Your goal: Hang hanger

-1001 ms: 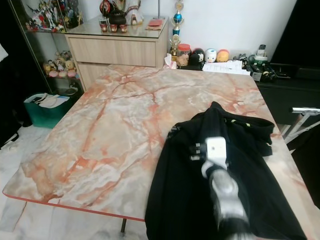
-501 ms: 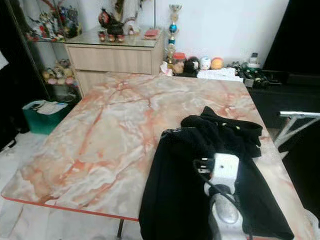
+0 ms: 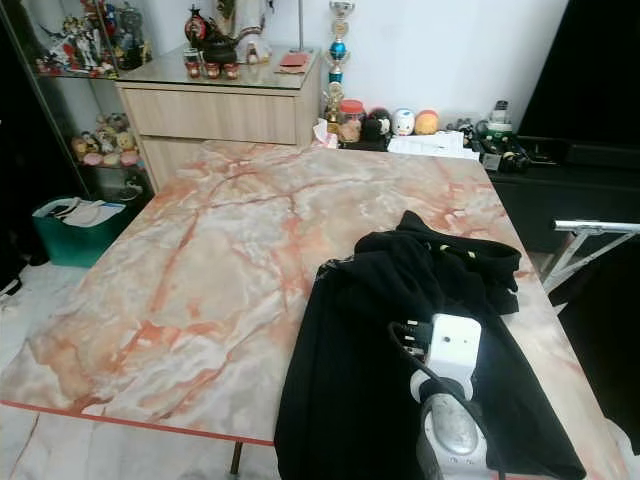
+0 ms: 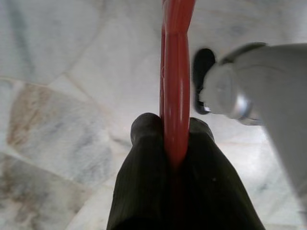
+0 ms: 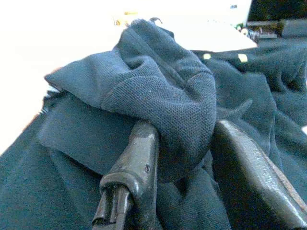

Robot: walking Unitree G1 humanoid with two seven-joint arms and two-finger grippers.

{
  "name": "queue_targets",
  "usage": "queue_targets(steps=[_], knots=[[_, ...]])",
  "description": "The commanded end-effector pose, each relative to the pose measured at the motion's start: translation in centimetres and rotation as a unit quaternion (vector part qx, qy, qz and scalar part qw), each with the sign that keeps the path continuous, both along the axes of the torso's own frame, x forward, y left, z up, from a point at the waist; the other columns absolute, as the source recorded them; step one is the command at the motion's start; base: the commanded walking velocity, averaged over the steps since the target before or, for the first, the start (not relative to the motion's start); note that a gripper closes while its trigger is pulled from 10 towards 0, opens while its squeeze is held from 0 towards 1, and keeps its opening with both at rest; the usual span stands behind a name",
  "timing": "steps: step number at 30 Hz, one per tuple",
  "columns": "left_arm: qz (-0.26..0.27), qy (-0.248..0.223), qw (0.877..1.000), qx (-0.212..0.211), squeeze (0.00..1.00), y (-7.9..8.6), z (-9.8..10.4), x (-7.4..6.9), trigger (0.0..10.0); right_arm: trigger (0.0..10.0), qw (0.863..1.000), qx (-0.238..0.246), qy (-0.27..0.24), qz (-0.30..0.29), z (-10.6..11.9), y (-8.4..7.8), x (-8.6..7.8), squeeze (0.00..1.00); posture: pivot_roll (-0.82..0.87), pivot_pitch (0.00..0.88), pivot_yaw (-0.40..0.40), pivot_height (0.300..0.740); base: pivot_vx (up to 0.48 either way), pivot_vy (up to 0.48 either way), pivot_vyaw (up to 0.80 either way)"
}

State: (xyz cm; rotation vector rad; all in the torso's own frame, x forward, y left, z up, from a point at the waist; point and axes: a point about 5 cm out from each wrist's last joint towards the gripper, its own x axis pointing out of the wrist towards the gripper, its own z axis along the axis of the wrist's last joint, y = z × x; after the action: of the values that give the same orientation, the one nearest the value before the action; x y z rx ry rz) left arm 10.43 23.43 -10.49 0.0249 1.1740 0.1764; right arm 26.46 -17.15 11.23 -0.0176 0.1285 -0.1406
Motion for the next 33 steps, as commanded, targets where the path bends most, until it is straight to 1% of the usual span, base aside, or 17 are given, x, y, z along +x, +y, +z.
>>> queue_targets(steps=[1, 3, 5, 8, 10, 11, 13, 16, 18, 21, 23, 27, 30, 33], knots=[[-0.005, -0.003, 1.0, 0.01, 0.0, 0.2, 0.1, 0.2, 10.0, 10.0, 1.0, 0.008, -0.015, -0.005, 0.6, 0.0, -0.3, 0.0, 0.01, 0.0, 0.003, 0.74, 0.0, 0.0, 0.0], [-0.01, -0.002, 1.0, 0.009, 0.0, -0.3, 0.0, 0.4, 10.0, 10.0, 1.0, 0.01, -0.01, -0.001, 0.5, 0.3, -0.6, 0.0, 0.01, 0.0, 0.005, 0.74, 0.0, 0.0, 0.0], [-0.018, -0.002, 1.0, 0.012, 0.0, -0.2, 0.1, 0.7, 10.0, 10.0, 1.0, 0.014, -0.015, 0.001, 0.7, 0.5, -0.8, 0.0, 0.01, 0.0, 0.004, 0.74, 0.0, 0.0, 0.0], [-0.03, 0.0, 0.999, 0.018, 0.0, 0.5, 0.4, 0.9, 10.0, 10.0, 1.0, 0.019, -0.02, 0.008, 1.0, 0.8, -0.8, 0.0, 0.0, 0.0, 0.001, 0.74, 0.0, 0.0, 0.0], [-0.037, 0.001, 0.999, 0.023, 0.0, 0.9, 0.5, 0.9, 10.0, 10.0, 1.0, 0.019, -0.024, 0.004, 1.1, 0.8, -0.9, 0.0, 0.0, 0.0, 0.001, 0.74, 0.0, -0.311, 0.0], [-0.049, 0.004, 0.998, 0.028, 0.0, 1.1, 0.5, 0.9, 10.0, 10.0, 0.999, 0.026, -0.033, -0.006, 1.4, 0.8, -1.0, 0.0, 0.01, 0.0, -0.003, 0.74, 0.0, -0.48, 0.0], [-0.048, 0.005, 0.998, 0.027, 0.0, 1.0, 0.4, 0.5, 10.0, 10.0, 0.998, 0.039, -0.047, -0.023, 1.8, 0.6, -1.3, 0.0, 0.01, 0.0, -0.006, 0.74, 0.0, -0.48, 0.0], [-0.049, 0.007, 0.998, 0.025, 0.0, 0.6, 0.2, 0.2, 10.0, 10.0, 0.998, 0.042, -0.049, -0.027, 1.9, 0.6, -1.5, 0.0, 0.0, 0.0, -0.007, 0.74, 0.0, -0.48, 0.0], [-0.053, 0.009, 0.998, 0.022, 0.0, 0.1, 0.0, 0.1, 10.0, 10.0, 0.997, 0.045, -0.05, -0.034, 1.9, 0.5, -1.6, 0.0, 0.0, 0.0, -0.008, 0.74, 0.0, -0.48, -0.71], [-0.057, 0.011, 0.998, 0.021, 0.0, -0.2, 0.0, 0.0, 10.0, 10.0, 0.997, 0.041, -0.055, -0.037, 2.0, 0.3, -1.7, 0.0, 0.0, 0.0, -0.009, 0.74, 0.0, -0.48, -0.7], [-0.059, 0.011, 0.998, 0.02, 0.0, -0.3, -0.1, 0.0, 10.0, 10.0, 0.997, 0.039, -0.058, -0.036, 2.0, 0.3, -1.6, 0.0, 0.0, 0.0, -0.01, 0.74, 0.0, -0.48, 0.0], [-0.059, 0.012, 0.998, 0.021, 0.0, -0.1, 0.0, 0.0, 10.0, 10.0, 0.997, 0.04, -0.054, -0.033, 2.0, 0.4, -1.6, 0.0, 0.01, 0.0, -0.011, 0.74, 0.0, -0.48, 0.0], [-0.058, 0.011, 0.998, 0.023, 0.0, 0.5, 0.1, -0.1, 10.0, 10.0, 0.998, 0.041, -0.055, -0.012, 2.2, 0.8, -1.3, 0.0, 0.01, 0.0, -0.018, 0.74, 0.0, -0.48, 0.0], [-0.055, 0.011, 0.998, 0.023, 0.0, 0.6, 0.1, -0.1, 10.0, 10.0, 0.997, 0.045, -0.053, -0.018, 2.2, 0.6, -1.3, 0.0, 0.01, 0.0, -0.018, 0.74, 0.0, -0.48, 0.0]])
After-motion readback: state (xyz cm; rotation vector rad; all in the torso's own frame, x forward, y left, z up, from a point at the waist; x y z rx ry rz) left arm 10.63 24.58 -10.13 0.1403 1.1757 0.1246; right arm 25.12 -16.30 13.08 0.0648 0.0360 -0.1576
